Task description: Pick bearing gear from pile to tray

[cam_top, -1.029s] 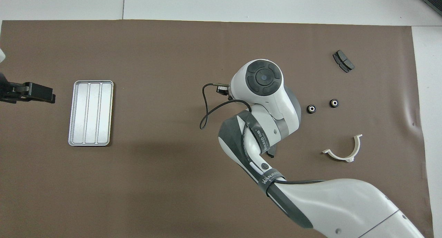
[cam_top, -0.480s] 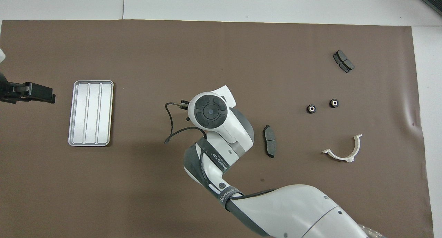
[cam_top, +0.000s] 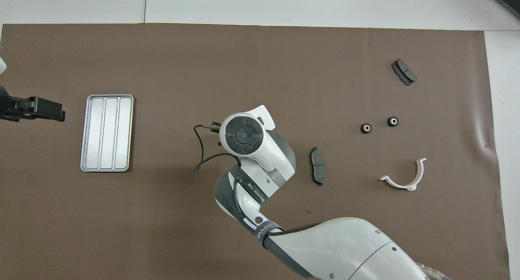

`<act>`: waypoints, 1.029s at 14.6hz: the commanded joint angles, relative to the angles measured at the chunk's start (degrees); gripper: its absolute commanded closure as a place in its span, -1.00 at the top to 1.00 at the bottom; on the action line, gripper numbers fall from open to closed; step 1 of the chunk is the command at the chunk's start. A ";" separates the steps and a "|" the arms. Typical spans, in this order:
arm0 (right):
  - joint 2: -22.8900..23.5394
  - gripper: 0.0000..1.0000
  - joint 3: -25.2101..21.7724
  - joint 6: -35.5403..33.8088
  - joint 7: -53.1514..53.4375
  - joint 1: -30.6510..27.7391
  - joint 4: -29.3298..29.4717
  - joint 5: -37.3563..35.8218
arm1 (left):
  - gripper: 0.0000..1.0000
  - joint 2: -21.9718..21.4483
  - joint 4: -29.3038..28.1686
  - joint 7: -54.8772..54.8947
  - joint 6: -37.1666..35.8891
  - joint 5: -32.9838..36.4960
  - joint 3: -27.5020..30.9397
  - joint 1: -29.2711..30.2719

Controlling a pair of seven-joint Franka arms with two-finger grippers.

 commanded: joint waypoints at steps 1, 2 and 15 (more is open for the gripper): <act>-0.45 1.00 -0.37 -1.02 1.74 0.09 0.03 -3.64 | 1.00 -1.33 -1.09 0.07 -1.21 -0.38 -0.37 0.74; -1.41 1.00 -0.46 -2.25 1.66 -0.60 0.29 -5.39 | 1.00 -2.11 -1.17 -0.18 -2.53 -0.38 -0.46 0.31; -14.77 1.00 -0.46 -11.75 -49.52 -28.62 -8.39 -5.32 | 1.00 3.32 -11.19 -17.66 18.62 0.58 -0.90 -18.49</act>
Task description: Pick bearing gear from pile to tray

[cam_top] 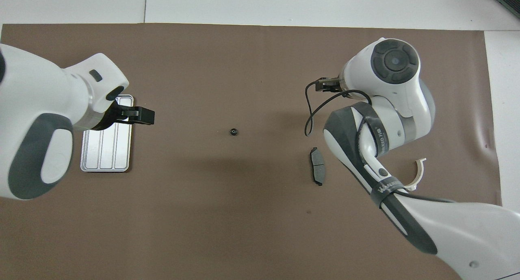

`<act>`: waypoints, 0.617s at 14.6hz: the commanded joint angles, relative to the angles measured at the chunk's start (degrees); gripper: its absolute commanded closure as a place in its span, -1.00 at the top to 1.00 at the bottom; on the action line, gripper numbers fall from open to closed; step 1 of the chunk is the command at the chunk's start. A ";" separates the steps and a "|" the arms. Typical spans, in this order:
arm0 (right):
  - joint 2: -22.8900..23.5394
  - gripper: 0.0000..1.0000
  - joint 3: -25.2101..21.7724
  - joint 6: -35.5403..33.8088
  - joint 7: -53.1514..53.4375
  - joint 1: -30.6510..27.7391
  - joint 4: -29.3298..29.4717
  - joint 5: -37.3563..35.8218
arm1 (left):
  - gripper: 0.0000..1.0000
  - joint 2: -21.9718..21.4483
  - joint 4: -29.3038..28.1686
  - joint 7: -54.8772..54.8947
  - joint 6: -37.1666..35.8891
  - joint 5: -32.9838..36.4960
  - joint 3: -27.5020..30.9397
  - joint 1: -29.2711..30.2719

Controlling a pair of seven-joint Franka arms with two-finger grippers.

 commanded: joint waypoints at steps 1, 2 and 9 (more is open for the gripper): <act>-1.77 1.00 1.20 1.04 -15.02 -6.93 -5.08 -0.03 | 1.00 3.03 -1.50 -5.91 5.29 1.53 0.92 -5.45; -1.77 1.00 1.29 1.39 -19.34 -9.13 -6.40 1.36 | 1.00 4.87 -1.50 -8.28 7.66 2.41 0.92 -7.30; 0.08 1.00 1.20 9.39 -30.73 -14.42 -14.04 4.80 | 1.00 18.67 2.36 -21.56 18.48 7.34 1.00 -15.47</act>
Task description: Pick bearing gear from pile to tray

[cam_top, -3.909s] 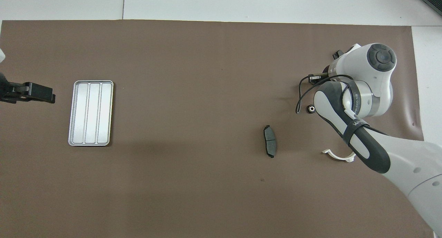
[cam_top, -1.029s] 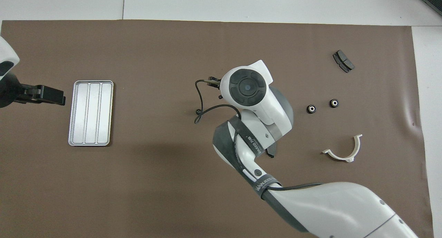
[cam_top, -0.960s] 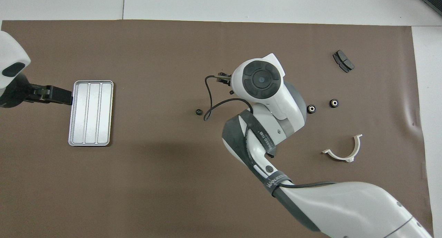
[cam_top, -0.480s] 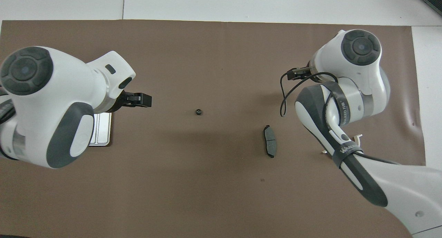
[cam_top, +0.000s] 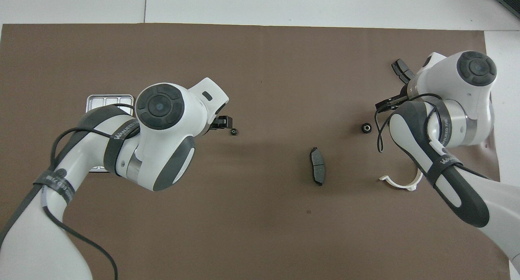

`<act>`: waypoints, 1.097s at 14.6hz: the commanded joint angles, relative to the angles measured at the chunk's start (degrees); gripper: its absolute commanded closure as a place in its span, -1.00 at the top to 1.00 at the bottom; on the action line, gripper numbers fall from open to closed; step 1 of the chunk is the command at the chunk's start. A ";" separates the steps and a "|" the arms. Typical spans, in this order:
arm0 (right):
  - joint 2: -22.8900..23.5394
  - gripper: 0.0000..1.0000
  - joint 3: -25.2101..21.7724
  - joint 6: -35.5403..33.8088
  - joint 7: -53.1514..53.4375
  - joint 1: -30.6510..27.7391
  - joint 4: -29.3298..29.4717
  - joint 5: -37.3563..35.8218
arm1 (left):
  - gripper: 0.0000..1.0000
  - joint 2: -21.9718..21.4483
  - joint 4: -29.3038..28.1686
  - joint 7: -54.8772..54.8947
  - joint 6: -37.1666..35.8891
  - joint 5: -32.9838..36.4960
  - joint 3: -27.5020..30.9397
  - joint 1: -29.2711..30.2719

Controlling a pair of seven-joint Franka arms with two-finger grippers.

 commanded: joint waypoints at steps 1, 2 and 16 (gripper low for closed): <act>-0.69 1.00 1.04 3.08 -2.35 -0.87 -4.99 0.87 | 1.00 6.42 3.93 -4.27 2.72 2.41 0.99 -3.21; -0.96 1.00 1.04 2.91 -3.31 -0.96 -5.61 0.96 | 1.00 7.05 4.02 -4.54 3.07 2.41 0.99 -3.47; -1.13 0.11 0.95 3.35 -10.00 -3.25 -6.67 4.12 | -0.43 11.01 1.38 -9.37 9.41 3.29 1.25 -5.14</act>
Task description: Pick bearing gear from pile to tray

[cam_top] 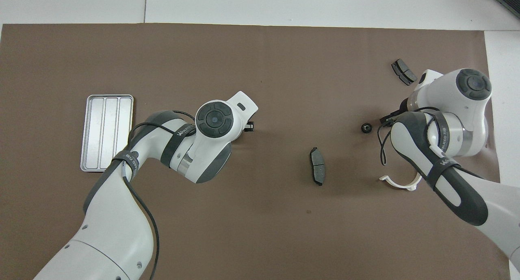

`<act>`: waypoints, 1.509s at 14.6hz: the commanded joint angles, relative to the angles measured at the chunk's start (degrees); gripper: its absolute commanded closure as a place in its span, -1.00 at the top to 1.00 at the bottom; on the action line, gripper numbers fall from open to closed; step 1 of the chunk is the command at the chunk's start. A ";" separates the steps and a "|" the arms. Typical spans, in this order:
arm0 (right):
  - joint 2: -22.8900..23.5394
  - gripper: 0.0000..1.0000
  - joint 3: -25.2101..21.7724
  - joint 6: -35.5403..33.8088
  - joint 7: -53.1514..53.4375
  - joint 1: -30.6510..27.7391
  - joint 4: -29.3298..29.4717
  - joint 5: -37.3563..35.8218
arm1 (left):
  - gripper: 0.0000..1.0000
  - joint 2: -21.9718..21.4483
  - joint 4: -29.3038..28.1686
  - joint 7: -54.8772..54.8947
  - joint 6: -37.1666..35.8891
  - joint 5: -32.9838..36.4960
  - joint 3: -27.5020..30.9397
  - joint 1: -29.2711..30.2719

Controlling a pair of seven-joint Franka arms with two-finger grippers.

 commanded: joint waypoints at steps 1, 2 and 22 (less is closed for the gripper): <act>-1.37 -0.11 0.70 1.64 -1.86 -0.99 -2.03 1.41 | -0.77 -0.76 -0.66 -2.95 -1.88 1.54 0.69 -1.12; -1.19 -0.36 0.70 1.72 -1.86 -1.08 -2.38 1.41 | -1.00 -1.20 -0.66 -2.95 -3.45 1.54 0.78 -1.12; -1.55 -1.00 3.95 -6.47 59.18 23.95 13.88 2.02 | -1.00 -6.03 -4.78 22.62 5.57 -0.30 0.34 29.81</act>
